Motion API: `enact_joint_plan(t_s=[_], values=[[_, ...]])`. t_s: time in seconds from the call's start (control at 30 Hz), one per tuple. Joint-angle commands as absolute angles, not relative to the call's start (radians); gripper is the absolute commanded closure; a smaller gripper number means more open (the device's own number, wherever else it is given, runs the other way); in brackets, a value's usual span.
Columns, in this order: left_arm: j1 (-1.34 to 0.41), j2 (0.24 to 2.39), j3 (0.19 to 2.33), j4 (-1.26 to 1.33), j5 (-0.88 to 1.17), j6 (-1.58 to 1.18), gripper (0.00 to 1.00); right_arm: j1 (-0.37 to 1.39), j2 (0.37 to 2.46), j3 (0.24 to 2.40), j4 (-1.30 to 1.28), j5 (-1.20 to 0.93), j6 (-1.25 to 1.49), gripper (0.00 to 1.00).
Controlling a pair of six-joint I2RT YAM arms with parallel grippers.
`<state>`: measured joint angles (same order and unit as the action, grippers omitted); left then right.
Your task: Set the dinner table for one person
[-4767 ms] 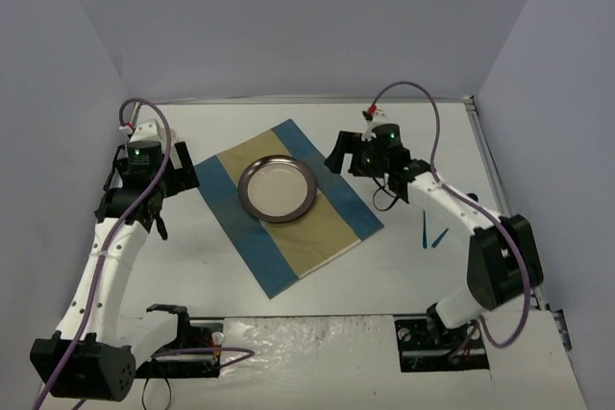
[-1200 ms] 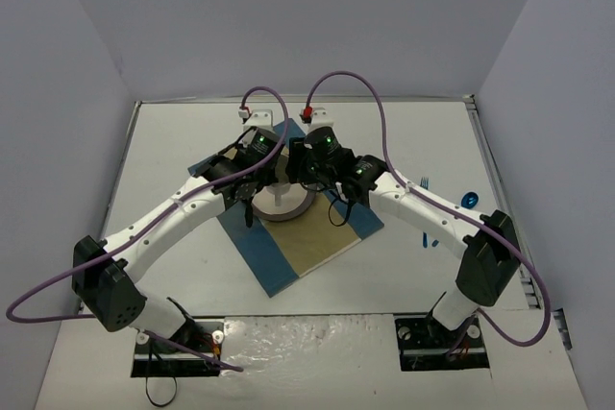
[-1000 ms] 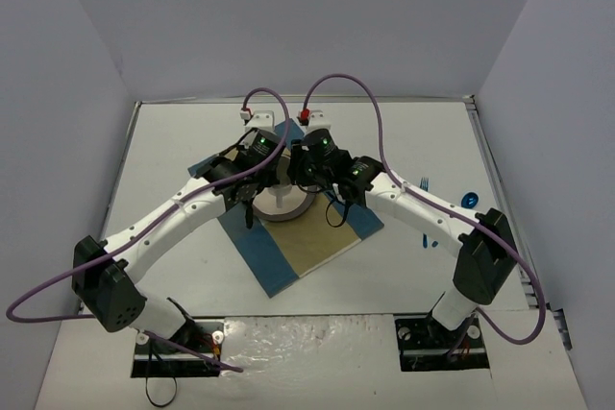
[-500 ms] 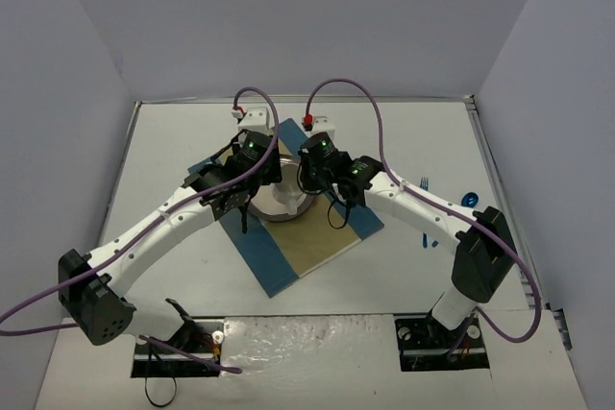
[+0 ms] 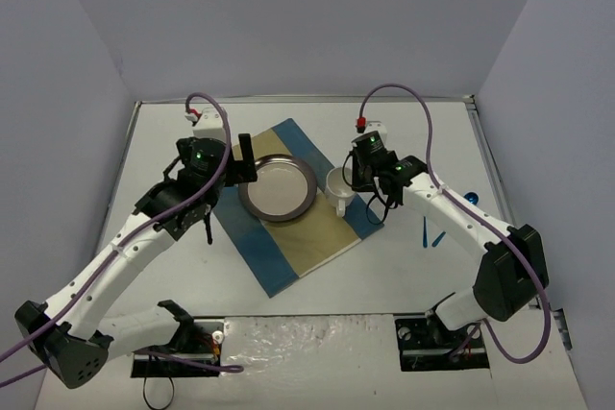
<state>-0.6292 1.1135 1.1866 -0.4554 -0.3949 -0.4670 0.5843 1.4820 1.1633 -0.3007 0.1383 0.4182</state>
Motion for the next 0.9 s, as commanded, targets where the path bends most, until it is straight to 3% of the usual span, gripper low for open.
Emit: enact_joint_plan(t_s=[0.0, 0.27, 0.87], values=[[-0.522, 1.045, 1.154, -0.457, -0.379, -0.379, 0.06, 0.551, 1.402, 1.132, -0.240, 0.120, 0.399, 1.00], [-0.352, 0.959, 1.084, -0.537, -0.353, -0.290, 0.05, 0.511, 1.406, 1.082, -0.241, 0.104, 0.384, 1.00], [-0.243, 0.905, 0.963, -0.514, -0.295, -0.276, 0.05, 0.505, 1.449, 1.048, -0.220, 0.113, 0.405, 1.00]])
